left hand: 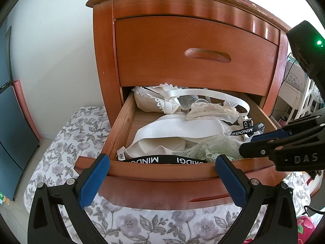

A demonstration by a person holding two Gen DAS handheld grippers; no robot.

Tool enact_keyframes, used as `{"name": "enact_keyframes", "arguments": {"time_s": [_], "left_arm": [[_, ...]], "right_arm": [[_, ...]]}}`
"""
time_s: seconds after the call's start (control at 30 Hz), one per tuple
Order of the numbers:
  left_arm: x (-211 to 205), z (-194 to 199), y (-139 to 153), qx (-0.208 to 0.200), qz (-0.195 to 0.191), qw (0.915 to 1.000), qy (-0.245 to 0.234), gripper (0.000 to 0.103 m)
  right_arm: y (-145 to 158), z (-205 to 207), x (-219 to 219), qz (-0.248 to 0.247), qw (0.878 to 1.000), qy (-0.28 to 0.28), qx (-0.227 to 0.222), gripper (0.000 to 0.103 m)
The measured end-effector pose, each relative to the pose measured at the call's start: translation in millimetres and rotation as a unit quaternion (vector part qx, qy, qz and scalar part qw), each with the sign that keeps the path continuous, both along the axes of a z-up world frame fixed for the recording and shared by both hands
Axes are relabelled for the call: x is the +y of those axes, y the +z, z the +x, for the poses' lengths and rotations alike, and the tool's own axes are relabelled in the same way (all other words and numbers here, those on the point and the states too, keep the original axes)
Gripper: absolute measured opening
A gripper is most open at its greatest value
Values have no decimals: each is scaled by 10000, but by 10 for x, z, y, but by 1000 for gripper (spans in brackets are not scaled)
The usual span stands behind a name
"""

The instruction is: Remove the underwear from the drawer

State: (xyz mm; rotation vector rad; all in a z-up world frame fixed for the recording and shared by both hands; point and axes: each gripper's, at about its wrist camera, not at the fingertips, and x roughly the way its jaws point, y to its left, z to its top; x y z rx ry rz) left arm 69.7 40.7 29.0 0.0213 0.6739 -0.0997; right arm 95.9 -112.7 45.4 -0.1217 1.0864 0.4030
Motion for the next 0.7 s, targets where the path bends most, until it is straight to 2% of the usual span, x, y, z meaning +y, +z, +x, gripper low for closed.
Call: {"name": "enact_keyframes", "arguments": {"time_s": [0.17, 0.33, 0.43, 0.7], "left_arm": [[0, 0, 0, -1, 0, 10000, 1, 103], [0, 0, -1, -1, 0, 10000, 1, 103], [-1, 2, 0, -2, -1, 10000, -3, 103], [-2, 0, -1, -1, -1, 10000, 3, 103]], "right_arm": [[-53, 52, 13, 53, 9999, -19, 88, 27], [-79, 45, 50, -26, 9999, 33, 97, 10], [-53, 31, 28, 1, 10000, -34, 32, 7], [172, 61, -186, 16, 9990, -335, -291, 6]]}}
